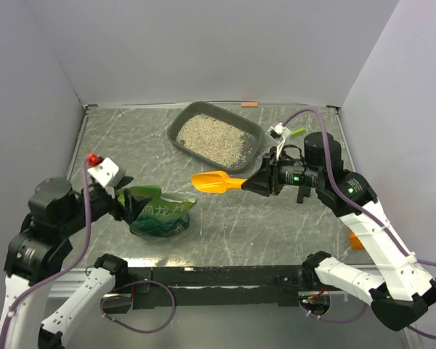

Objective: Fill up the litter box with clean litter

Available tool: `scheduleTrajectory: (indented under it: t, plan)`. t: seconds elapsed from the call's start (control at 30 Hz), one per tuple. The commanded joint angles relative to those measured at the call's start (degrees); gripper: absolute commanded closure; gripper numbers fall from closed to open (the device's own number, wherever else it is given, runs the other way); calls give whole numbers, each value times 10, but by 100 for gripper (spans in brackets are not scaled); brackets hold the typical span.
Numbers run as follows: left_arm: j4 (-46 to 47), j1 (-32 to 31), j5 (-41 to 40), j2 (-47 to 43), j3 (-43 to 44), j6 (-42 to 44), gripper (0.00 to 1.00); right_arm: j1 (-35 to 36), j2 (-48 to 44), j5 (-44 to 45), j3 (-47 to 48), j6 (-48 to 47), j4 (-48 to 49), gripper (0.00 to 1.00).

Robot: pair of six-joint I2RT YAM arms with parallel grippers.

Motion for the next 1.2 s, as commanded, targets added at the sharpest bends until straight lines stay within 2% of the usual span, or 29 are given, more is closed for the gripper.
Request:
scheduleTrajectory:
  t: [0.0,0.17,0.6,0.8,0.93,1.0,1.1,1.13,1.17]
  plan:
    - [-22,-14,-85,-15,-5,72,24,-2,-31,-19,20,-12,-11,100]
    - [-4,-24,-148,-9,-27,92,25,-2,-51,-25,22,-17,-24,100]
    - [-46,-66,-113,63,-32,108,21,-2,-93,-29,3,-20,-38,100]
    - [-59,-82,-132,69,-66,99,23,-2,-92,-30,-2,-21,-37,100]
    - [-60,-88,-181,62,-86,100,27,-2,-84,-27,0,-22,-34,100]
    - [-54,-91,-202,63,-90,103,35,-2,-78,-27,1,-21,-31,100]
    - [-37,-97,-251,66,-91,108,70,-2,-66,-35,3,-18,-22,100]
    - [-34,-97,-261,66,-86,110,96,-2,-62,-38,7,-18,-22,100]
    - [-30,-98,-280,68,-83,108,99,-1,-52,-41,10,-17,-23,100]
